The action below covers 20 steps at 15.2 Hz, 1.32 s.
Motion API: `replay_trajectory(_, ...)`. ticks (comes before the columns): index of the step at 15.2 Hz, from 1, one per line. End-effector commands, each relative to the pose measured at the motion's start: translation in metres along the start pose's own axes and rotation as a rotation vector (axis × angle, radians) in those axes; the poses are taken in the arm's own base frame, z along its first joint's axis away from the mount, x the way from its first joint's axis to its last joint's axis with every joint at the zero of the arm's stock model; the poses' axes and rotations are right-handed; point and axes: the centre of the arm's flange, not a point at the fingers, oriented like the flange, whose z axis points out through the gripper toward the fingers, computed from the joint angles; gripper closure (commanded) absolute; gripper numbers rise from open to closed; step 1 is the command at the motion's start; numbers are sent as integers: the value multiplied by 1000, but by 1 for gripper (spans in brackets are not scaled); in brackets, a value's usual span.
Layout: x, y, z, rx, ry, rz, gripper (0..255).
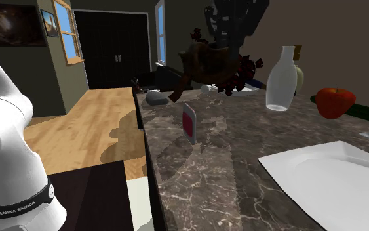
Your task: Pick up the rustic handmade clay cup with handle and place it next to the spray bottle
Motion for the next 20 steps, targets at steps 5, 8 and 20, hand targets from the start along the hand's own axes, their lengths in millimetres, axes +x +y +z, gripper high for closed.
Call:
replay_trajectory(5,24,-74,2,-1,1,2,255)
replay_trajectory(8,37,-111,3,-1,1,2,255)
replay_trajectory(20,91,-260,9,-1,1,2,255)
